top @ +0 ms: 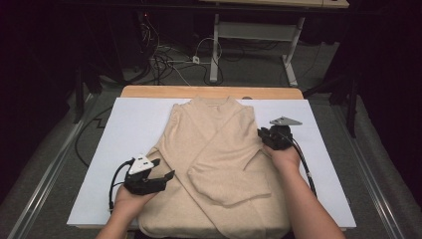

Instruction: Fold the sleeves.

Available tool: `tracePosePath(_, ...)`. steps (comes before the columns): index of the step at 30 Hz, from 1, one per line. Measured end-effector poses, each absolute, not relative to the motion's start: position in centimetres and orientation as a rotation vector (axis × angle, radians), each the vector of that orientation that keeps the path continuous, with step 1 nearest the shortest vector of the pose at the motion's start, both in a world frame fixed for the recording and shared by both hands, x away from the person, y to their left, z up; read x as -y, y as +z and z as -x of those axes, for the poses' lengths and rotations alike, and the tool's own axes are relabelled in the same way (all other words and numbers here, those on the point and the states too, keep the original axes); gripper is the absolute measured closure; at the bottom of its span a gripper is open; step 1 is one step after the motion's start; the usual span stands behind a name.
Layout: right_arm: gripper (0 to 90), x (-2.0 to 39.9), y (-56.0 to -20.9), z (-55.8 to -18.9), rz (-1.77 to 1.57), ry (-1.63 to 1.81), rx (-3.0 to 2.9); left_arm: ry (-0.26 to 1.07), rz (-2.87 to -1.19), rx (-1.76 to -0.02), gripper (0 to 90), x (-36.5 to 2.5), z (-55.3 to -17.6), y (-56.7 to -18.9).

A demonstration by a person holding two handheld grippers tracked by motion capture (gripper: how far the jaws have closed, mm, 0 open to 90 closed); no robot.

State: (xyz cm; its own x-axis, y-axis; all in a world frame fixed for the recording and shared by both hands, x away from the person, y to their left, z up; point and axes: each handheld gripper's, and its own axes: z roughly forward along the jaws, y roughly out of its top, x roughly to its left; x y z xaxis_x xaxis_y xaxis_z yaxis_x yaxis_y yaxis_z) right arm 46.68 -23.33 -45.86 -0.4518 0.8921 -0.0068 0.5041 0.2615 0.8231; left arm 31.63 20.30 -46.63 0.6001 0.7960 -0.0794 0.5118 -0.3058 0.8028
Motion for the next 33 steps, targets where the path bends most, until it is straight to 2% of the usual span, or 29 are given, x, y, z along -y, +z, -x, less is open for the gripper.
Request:
tracePosePath(3,76.7,22.5,-46.3,-48.6,-1.278,1.046,-2.089,0.434,-1.963,-1.098,16.2,-22.1,-31.3,-47.2)
tracePosePath(5,72.8,21.8,-46.7,-49.6,-1.281,1.016,-2.123,0.432,-1.928,-1.107,16.1,-22.9,-31.0,-47.5)
tracePosePath(8,73.1,21.3,-47.2,-50.4,-1.298,0.969,-2.153,0.422,-1.911,-1.118,16.1,-23.7,-30.8,-48.0)
tracePosePath(10,88.0,21.4,-47.2,-50.5,-1.299,0.978,-2.159,0.413,-1.911,-1.125,16.1,-23.9,-30.7,-48.2)
tracePosePath(11,89.2,21.4,-47.1,-50.4,-1.294,0.958,-2.151,0.408,-1.907,-1.124,16.1,-24.0,-30.7,-48.2)
tracePosePath(17,89.5,24.5,-45.5,-50.0,-1.334,0.929,-2.034,0.407,-1.898,-1.12,16.2,-24.1,-30.7,-48.2)
tracePosePath(20,89.4,25.9,-45.7,-50.0,-1.363,0.917,-2.03,0.402,-1.895,-1.122,16.2,-24.1,-30.8,-48.3)
tracePosePath(23,84.4,25.7,-46.2,-50.0,-1.358,0.929,-2.044,0.401,-1.895,-1.123,16.2,-24.1,-30.9,-48.3)
tracePosePath(26,75.4,25.8,-45.7,-49.4,-1.347,0.973,-2.028,0.4,-1.898,-1.119,16.1,-24.0,-30.9,-48.3)
tracePosePath(33,77.5,25.5,-45.3,-44.4,-1.241,1.035,-2.114,0.401,-1.907,-1.117,16.2,-23.9,-30.9,-48.3)
